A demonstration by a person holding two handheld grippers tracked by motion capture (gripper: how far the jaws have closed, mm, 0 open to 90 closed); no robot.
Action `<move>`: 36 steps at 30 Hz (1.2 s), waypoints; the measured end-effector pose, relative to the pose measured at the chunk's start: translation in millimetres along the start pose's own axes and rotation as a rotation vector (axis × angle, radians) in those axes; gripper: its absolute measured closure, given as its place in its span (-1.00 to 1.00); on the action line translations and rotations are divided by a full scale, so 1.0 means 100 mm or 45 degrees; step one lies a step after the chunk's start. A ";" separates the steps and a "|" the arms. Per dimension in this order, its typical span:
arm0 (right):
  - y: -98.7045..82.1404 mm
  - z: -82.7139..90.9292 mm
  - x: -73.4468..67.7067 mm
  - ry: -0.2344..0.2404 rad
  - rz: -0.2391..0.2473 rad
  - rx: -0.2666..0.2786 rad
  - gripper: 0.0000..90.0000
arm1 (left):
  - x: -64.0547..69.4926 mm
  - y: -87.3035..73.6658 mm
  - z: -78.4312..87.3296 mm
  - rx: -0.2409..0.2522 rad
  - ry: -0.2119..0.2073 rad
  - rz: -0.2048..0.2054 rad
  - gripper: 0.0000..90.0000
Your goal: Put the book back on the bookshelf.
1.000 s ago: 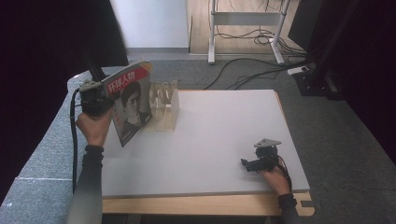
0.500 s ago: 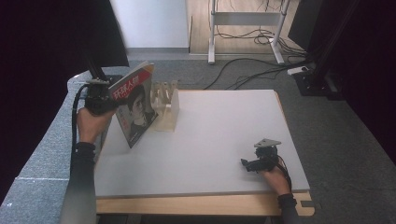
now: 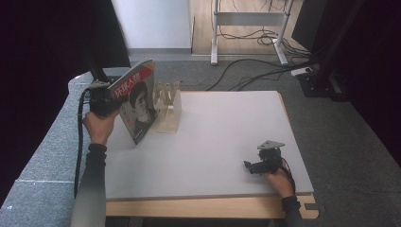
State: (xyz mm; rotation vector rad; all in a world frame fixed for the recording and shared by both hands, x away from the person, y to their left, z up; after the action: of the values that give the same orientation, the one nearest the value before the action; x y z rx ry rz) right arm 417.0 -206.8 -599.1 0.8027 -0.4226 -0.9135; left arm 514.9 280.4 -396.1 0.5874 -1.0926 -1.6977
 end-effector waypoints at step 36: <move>0.01 0.00 0.00 -0.001 0.000 -0.004 -1.00 | 0.02 -0.21 0.39 0.062 -0.036 -0.081 -0.82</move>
State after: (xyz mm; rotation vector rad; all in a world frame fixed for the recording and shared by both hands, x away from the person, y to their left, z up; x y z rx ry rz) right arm 417.2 -206.7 -598.6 0.7995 -0.4216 -0.9142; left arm 473.0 295.8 -395.4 0.6364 -1.1488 -1.7430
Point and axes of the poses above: each handheld gripper's, and its own axes: z roughly backward along the jaws, y roughly out of its top, x roughly to its right, the point moved 9 cm from there along -z, roughly forward along the jaws, and after that the axes turned 4 degrees about x, right-handed, at the moved point
